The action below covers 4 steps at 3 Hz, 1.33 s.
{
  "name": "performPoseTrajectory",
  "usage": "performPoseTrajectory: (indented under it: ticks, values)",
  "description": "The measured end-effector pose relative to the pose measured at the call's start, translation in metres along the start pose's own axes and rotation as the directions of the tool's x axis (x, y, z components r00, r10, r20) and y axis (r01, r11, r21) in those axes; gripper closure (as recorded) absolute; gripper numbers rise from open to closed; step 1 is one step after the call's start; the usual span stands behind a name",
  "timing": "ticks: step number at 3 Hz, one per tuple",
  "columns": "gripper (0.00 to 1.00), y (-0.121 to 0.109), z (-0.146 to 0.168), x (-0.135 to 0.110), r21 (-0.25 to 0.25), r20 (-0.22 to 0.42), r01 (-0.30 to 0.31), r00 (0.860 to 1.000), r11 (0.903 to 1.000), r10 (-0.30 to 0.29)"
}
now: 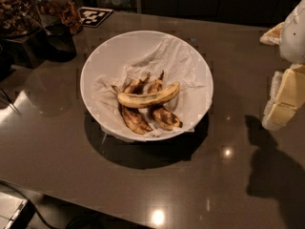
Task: Pick banana from white bowl
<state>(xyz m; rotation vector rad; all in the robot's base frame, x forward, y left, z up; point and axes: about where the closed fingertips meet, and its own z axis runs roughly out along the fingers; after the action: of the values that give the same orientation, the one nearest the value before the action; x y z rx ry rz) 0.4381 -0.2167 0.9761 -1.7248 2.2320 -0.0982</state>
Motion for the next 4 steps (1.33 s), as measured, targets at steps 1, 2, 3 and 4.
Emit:
performPoseTrajectory:
  ticks: [1, 2, 3, 4]
  values:
    - [0.0, 0.0, 0.0, 0.0, 0.0, 0.0, 0.0, 1.0, 1.0, 0.0]
    - [0.0, 0.005, -0.001, -0.015, 0.015, -0.006, 0.038, 0.999, 0.9992, -0.038]
    - [0.0, 0.011, 0.002, -0.041, 0.016, -0.035, 0.117, 0.993, 0.993, -0.116]
    - [0.0, 0.017, 0.006, -0.072, 0.012, -0.058, 0.224, 0.973, 0.9744, -0.223]
